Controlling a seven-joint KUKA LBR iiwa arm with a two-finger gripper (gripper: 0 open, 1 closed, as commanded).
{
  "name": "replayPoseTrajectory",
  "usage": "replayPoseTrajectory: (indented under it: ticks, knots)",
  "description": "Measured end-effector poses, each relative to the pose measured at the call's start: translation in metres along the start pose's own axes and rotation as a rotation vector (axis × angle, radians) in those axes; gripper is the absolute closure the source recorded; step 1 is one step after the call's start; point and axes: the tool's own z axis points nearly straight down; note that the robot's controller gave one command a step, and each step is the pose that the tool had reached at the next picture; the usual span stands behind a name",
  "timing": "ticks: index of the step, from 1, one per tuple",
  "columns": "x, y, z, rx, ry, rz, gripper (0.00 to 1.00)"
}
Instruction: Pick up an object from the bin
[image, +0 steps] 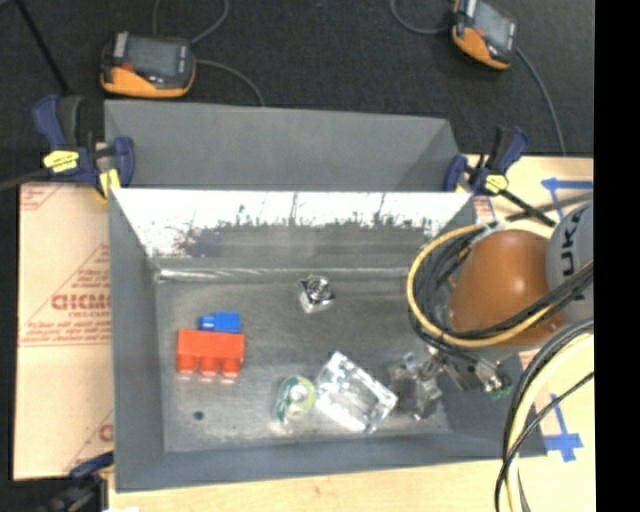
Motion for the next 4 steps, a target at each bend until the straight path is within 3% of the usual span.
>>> replayPoseTrajectory:
  ticks: [1, 2, 3, 4]
  knots:
    - [0.0, 0.0, 0.0, 0.0, 0.0, -0.002, 0.0]
    - [0.0, -0.007, 0.017, 0.001, -0.003, -0.427, 0.0]
    - [-0.007, -0.015, 0.017, -0.001, -0.01, -1.171, 0.0]
    - [-0.005, -0.017, 0.017, -0.002, -0.004, -1.166, 1.0]
